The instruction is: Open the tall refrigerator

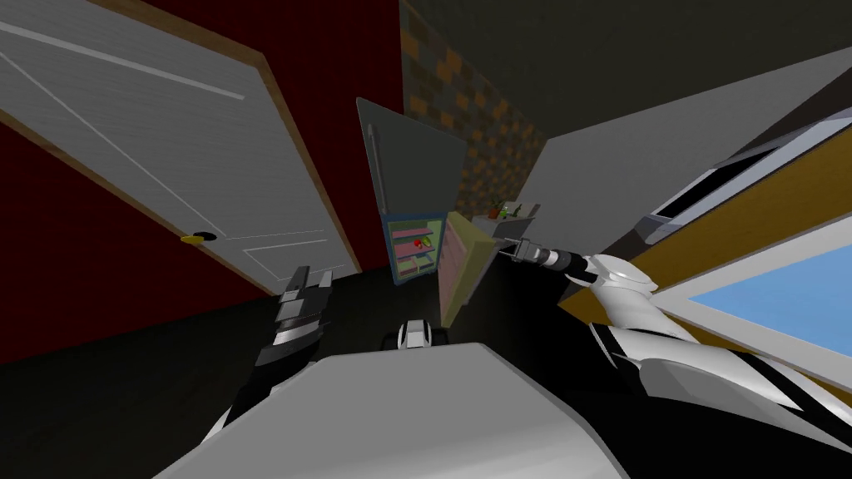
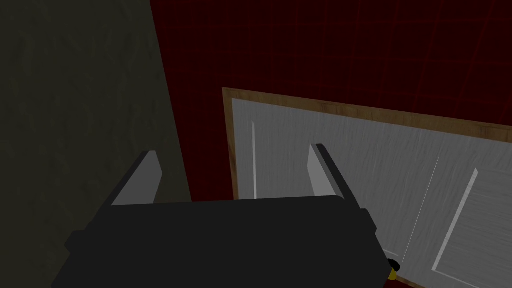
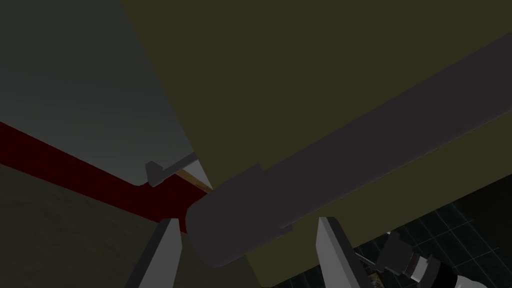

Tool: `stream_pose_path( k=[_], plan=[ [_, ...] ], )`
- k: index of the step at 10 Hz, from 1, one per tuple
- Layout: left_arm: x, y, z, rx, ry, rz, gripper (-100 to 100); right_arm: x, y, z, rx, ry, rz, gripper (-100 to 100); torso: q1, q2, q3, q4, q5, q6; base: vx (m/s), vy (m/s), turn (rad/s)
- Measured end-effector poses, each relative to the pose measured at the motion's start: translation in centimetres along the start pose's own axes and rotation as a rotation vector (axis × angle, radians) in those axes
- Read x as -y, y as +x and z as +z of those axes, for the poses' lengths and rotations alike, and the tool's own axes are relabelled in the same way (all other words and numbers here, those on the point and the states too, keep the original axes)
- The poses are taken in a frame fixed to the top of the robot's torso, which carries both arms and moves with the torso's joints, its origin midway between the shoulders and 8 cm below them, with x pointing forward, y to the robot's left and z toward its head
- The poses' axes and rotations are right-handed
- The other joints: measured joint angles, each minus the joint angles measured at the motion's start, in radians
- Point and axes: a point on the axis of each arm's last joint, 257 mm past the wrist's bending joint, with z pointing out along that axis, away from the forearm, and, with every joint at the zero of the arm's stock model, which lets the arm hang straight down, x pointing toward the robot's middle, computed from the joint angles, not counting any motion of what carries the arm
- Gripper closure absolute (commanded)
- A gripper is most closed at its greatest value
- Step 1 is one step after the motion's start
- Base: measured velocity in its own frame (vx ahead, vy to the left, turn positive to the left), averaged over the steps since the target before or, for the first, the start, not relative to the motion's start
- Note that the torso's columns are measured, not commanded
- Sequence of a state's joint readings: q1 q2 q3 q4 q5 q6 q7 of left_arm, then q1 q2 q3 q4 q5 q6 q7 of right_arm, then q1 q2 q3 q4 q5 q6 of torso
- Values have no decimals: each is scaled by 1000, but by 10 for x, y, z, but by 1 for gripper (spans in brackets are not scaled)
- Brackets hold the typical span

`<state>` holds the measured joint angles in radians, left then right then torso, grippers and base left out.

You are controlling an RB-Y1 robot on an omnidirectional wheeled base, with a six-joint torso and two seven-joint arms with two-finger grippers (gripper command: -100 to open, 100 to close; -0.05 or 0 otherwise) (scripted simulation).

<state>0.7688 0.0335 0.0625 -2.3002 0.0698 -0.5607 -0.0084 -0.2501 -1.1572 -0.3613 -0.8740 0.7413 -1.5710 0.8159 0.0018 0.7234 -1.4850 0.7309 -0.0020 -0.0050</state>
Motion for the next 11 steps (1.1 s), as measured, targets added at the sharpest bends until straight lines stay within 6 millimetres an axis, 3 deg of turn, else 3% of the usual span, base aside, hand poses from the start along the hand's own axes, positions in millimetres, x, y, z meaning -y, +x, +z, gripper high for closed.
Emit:
stream_pose_path(
  k=[5,6,11],
  plan=[
    [0,0,0,0,0,0,0,38,-21,-11,-9,-3,6,-100,2,19,11,11,6,3,7,14,1],
    [0,0,0,0,0,0,0,38,-21,-11,-10,-4,9,0,3,18,11,10,6,4,0,0,0],
    [0,0,0,0,0,0,0,34,-18,-11,-14,-9,16,0,-1,17,10,8,3,6,0,0,0]
  ],
)
